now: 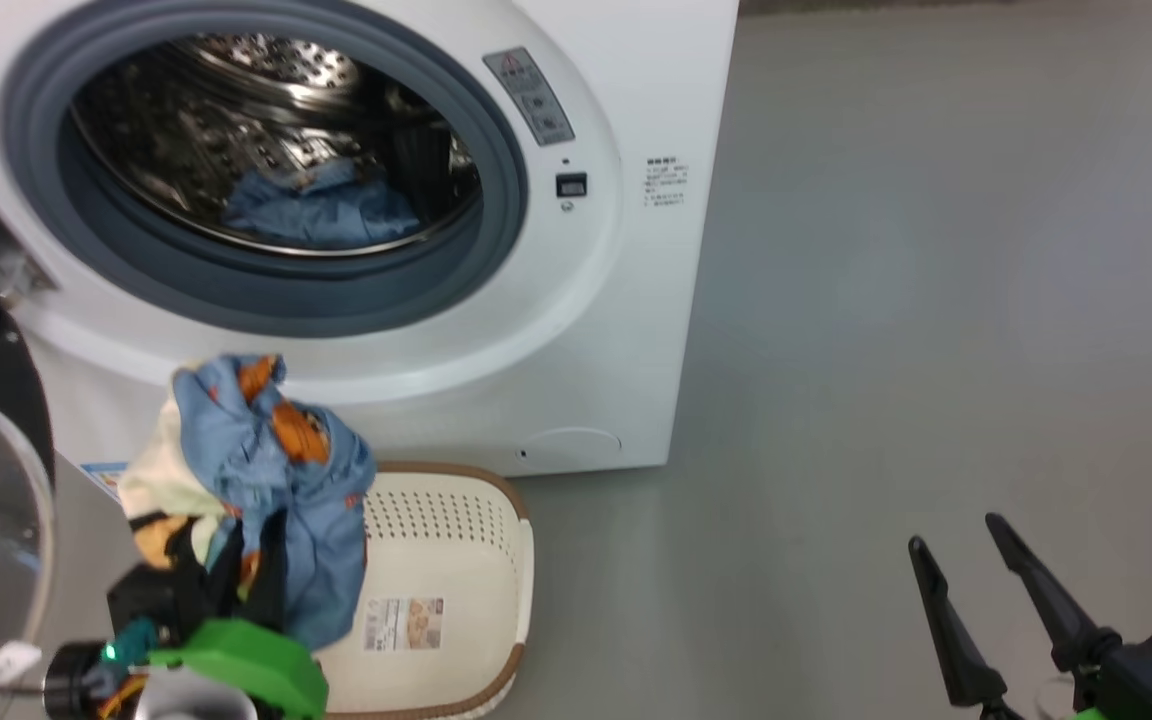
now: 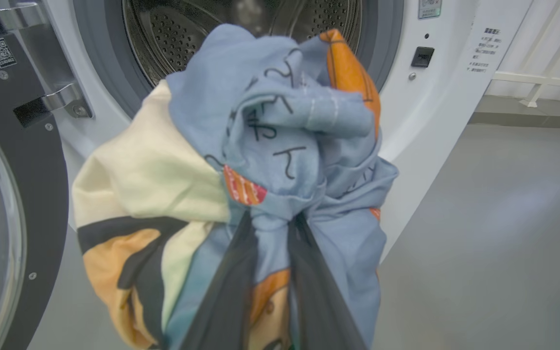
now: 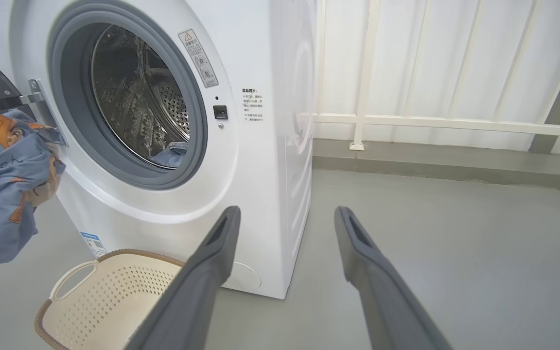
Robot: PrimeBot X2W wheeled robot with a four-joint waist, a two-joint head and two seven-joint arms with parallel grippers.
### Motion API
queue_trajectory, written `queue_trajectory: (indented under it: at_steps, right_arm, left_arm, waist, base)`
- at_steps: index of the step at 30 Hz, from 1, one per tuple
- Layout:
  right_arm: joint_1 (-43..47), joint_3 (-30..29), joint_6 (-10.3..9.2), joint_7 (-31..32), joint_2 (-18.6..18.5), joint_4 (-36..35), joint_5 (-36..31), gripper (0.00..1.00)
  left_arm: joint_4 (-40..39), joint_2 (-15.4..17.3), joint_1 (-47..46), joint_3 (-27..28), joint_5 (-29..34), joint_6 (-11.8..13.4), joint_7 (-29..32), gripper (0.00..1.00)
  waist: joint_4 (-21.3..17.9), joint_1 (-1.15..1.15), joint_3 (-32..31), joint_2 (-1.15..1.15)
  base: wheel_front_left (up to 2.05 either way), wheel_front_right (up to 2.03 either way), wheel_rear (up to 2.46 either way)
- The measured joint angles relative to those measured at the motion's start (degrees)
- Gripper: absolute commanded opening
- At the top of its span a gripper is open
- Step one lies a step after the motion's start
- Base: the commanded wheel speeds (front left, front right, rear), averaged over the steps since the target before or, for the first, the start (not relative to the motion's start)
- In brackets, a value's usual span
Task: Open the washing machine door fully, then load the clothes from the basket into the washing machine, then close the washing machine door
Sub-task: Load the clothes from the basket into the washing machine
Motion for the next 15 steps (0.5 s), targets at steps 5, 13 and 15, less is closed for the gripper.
queue_trajectory:
  at_steps: [5, 13, 15]
  right_arm:
    - [-2.9, -0.2, 0.00, 0.0, -0.6, -0.8, 0.3, 1.00]
    - [-7.9, -0.4, 0.00, 0.0, -1.0, -1.7, 2.2, 1.00]
    - [-9.5, -0.4, 0.00, 0.0, -1.0, -1.8, 2.6, 1.00]
  left_arm:
    - [6.9, -0.7, -7.8, 0.8, -1.4, -0.5, -0.9, 0.00]
    - [14.5, -0.4, -20.5, 2.3, -2.5, -2.0, 0.4, 0.00]
    - [16.2, 0.1, -24.3, 2.9, -3.1, -2.5, 1.9, 0.00]
  waist:
    - [-1.1, 0.00, 3.8, 0.00]
    - [-3.2, 0.01, 11.4, 0.00]
    - [-3.8, 0.01, 13.5, 0.00]
  base:
    - [0.00, 0.00, 0.00]
    - [0.00, 0.00, 0.00]
    - [0.00, 0.00, 0.00]
